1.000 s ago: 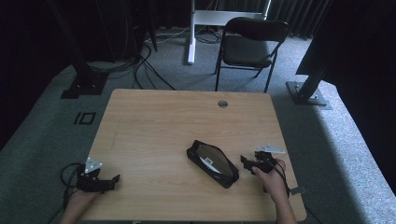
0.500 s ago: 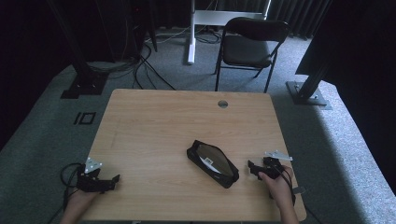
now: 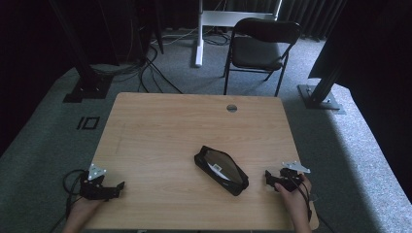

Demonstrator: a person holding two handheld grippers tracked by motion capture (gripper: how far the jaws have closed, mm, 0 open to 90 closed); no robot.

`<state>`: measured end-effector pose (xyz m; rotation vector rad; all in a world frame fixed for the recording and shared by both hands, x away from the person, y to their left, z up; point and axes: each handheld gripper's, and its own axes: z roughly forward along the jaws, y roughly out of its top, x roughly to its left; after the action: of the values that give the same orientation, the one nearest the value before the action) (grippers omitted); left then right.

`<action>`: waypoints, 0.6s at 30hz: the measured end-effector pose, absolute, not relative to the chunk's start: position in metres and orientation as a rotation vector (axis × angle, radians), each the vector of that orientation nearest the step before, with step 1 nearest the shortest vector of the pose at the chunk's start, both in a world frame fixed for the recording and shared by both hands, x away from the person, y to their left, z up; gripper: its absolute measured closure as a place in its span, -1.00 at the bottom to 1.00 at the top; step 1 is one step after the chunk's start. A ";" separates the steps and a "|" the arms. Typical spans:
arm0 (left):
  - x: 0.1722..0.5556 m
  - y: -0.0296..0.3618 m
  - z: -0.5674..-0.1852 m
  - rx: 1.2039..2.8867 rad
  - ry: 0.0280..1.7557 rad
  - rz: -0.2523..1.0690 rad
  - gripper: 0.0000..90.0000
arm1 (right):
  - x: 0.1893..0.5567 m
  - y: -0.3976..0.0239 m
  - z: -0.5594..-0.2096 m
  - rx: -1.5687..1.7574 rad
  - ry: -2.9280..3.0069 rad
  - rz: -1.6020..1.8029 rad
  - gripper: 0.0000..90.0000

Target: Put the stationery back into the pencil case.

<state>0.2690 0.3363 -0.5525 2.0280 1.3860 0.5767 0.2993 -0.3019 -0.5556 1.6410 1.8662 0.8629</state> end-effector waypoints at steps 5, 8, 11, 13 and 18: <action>0.269 0.336 -0.552 2.028 1.386 0.577 -1.00 | 0.294 -0.301 -0.556 1.649 1.856 0.825 -0.69; 0.269 0.336 -0.552 2.028 1.386 0.577 -1.00 | 0.292 -0.300 -0.556 1.653 1.851 0.824 -0.69; 0.269 0.336 -0.553 2.028 1.386 0.577 -1.00 | 0.290 -0.300 -0.556 1.665 1.835 0.817 -0.69; 0.269 0.336 -0.553 2.028 1.386 0.577 -1.00 | 0.290 -0.299 -0.556 1.670 1.829 0.815 -0.69; 0.269 0.336 -0.553 2.028 1.386 0.577 -1.00 | 0.289 -0.300 -0.556 1.684 1.813 0.812 -0.69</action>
<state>0.2689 0.3362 -0.5525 2.0277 1.3859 0.5768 0.2895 -0.3003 -0.5563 1.6843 1.8126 0.8117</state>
